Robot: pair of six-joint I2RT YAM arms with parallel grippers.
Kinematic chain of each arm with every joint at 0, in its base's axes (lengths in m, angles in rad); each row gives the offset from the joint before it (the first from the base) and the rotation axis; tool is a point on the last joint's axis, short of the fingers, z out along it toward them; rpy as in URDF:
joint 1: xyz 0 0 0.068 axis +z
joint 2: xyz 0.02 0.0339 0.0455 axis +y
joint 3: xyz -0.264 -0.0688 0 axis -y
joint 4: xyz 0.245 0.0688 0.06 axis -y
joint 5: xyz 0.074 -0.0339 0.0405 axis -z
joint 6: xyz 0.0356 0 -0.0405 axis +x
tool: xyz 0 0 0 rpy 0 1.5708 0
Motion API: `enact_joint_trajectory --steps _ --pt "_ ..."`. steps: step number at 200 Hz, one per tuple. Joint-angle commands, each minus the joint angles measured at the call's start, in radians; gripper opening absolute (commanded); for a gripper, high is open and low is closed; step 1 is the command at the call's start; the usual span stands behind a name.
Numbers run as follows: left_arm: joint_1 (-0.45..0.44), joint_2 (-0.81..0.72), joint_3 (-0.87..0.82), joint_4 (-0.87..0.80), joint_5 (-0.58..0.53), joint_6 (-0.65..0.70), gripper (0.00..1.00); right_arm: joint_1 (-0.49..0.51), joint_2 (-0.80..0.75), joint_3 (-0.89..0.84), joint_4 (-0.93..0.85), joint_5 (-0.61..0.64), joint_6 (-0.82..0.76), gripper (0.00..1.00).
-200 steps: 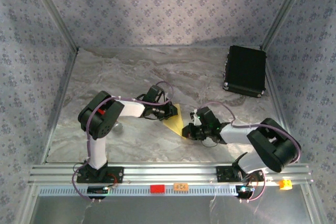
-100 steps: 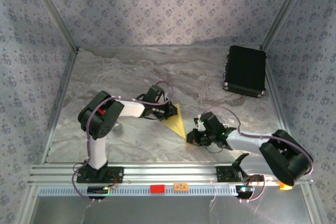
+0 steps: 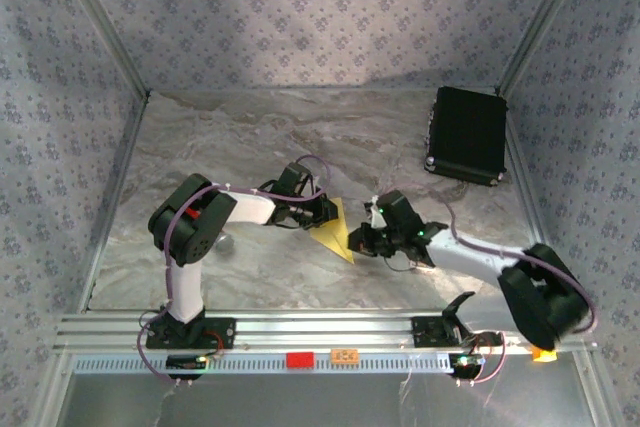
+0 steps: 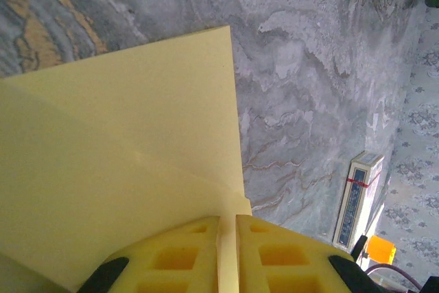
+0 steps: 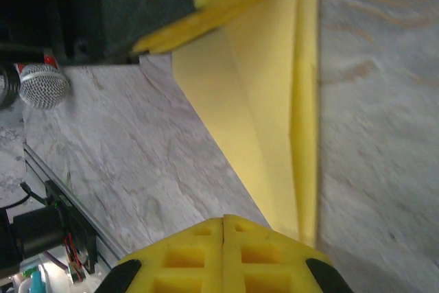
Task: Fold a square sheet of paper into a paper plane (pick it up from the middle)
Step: Fourth fold the wing at the center of the table.
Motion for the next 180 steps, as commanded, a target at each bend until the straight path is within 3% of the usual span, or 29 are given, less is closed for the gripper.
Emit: enact_joint_trajectory --steps 1,93,180 --pt "0.002 0.020 -0.024 -0.045 -0.050 0.007 0.13 0.012 0.122 0.076 0.069 -0.011 0.008 0.05" --pt "0.002 0.024 -0.026 -0.041 -0.047 0.004 0.13 -0.007 0.368 0.185 0.112 -0.001 0.028 0.05" --pt "0.003 0.025 -0.019 -0.055 -0.049 0.011 0.13 -0.010 0.343 0.050 0.170 0.007 0.066 0.04"
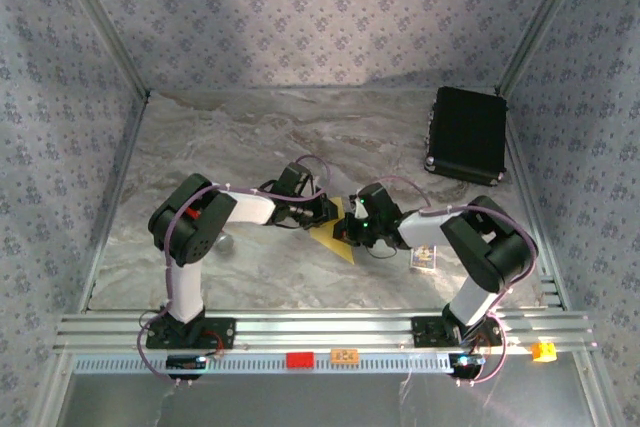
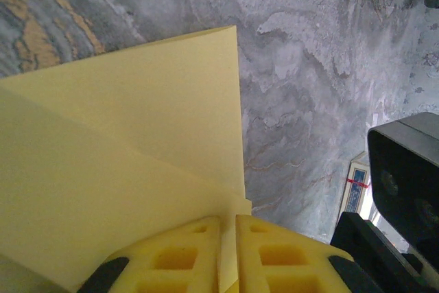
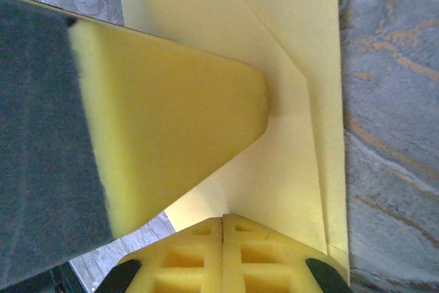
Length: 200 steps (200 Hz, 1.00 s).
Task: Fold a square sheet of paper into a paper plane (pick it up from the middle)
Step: Fourth fold the wing at the center of the table.
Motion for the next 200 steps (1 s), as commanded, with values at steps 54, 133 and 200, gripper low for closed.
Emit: enact_joint_trajectory --steps 54,133,200 --pt "0.011 0.032 -0.021 -0.062 -0.050 0.014 0.13 -0.004 -0.068 -0.069 -0.109 -0.010 -0.010 0.04" --pt "0.018 0.032 -0.027 -0.060 -0.055 0.013 0.13 0.003 -0.178 -0.200 -0.109 -0.020 -0.004 0.05" --pt "0.018 0.035 -0.031 -0.047 -0.051 0.007 0.13 0.019 -0.324 -0.282 -0.134 -0.002 0.006 0.06"
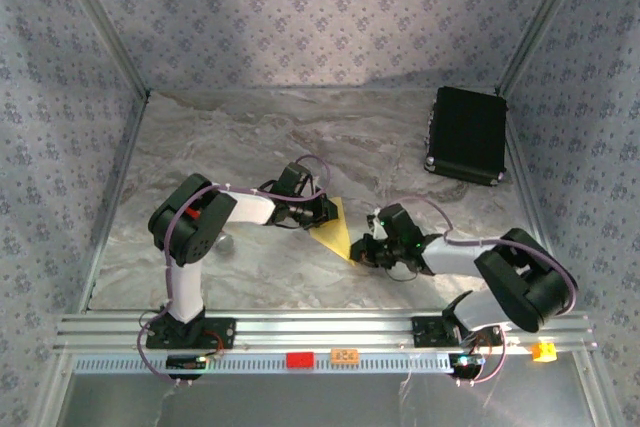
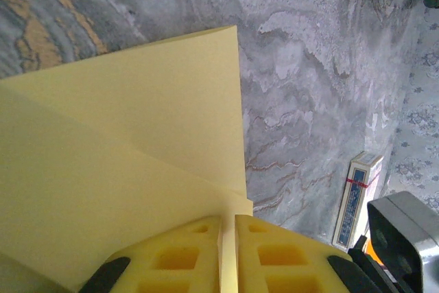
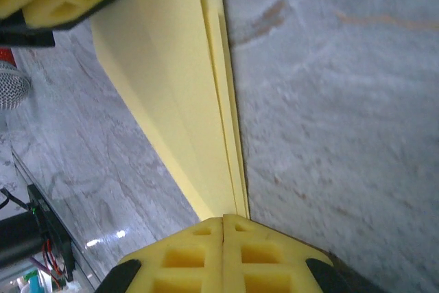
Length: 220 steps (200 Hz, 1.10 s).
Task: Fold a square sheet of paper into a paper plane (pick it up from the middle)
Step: Fourth fold the wing at the center of the table.
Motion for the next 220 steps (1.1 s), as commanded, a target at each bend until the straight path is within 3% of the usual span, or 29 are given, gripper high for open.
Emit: enact_joint_trajectory --steps 1,57,142,220 --pt "0.016 0.035 -0.028 -0.050 -0.052 0.007 0.13 0.014 -0.042 -0.026 -0.098 0.007 0.002 0.06" --pt "0.012 0.030 -0.030 -0.041 -0.045 0.007 0.13 0.009 -0.109 0.077 -0.162 0.017 -0.024 0.07" --pt "0.005 0.035 -0.030 -0.033 -0.043 0.002 0.13 -0.025 0.140 0.197 -0.018 0.046 0.057 0.05" --pt "0.006 0.030 -0.017 -0.052 -0.043 0.015 0.13 -0.032 0.182 0.146 -0.071 0.066 0.049 0.04"
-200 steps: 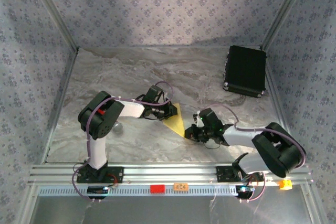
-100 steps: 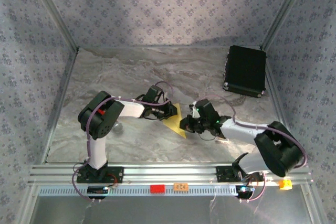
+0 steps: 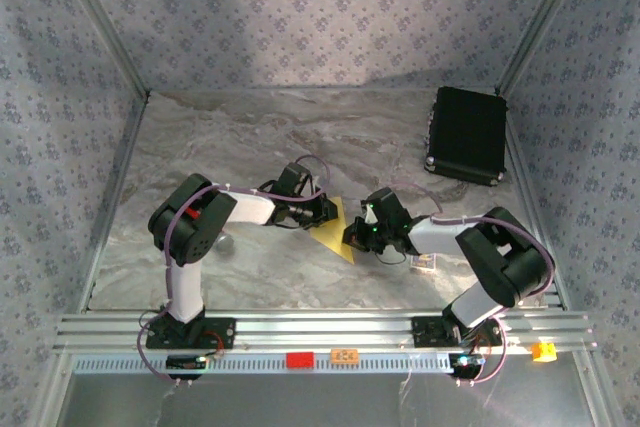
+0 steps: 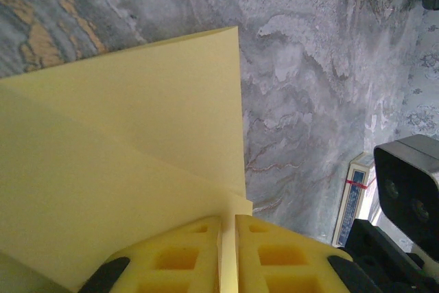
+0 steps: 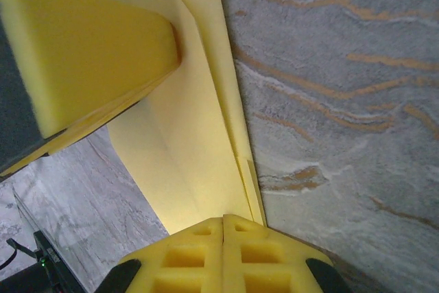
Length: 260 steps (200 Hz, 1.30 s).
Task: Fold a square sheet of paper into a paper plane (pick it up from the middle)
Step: Fourth fold the wing at the center of the table.
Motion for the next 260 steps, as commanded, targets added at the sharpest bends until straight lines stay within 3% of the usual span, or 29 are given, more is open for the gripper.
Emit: enact_joint_trajectory --steps 1,78,151,166,189,260 --pt "0.006 0.029 -0.013 -0.062 -0.043 0.018 0.13 -0.001 0.007 -0.039 -0.034 0.031 0.016 0.04" --pt "0.005 0.029 -0.010 -0.066 -0.046 0.019 0.13 -0.005 -0.031 0.013 0.034 -0.017 0.013 0.04" --pt "0.007 -0.003 0.028 -0.108 -0.036 0.038 0.14 -0.008 0.035 -0.028 -0.105 0.034 -0.006 0.02" --pt "0.007 -0.047 0.040 -0.103 -0.022 0.024 0.18 -0.008 0.037 -0.037 -0.108 0.034 -0.006 0.02" --pt "0.008 -0.111 0.107 -0.249 -0.055 0.082 0.21 -0.009 0.036 -0.040 -0.098 0.034 -0.002 0.01" --pt "-0.044 -0.144 -0.001 -0.183 -0.045 0.013 0.04 -0.016 0.026 -0.045 -0.094 0.030 0.000 0.01"
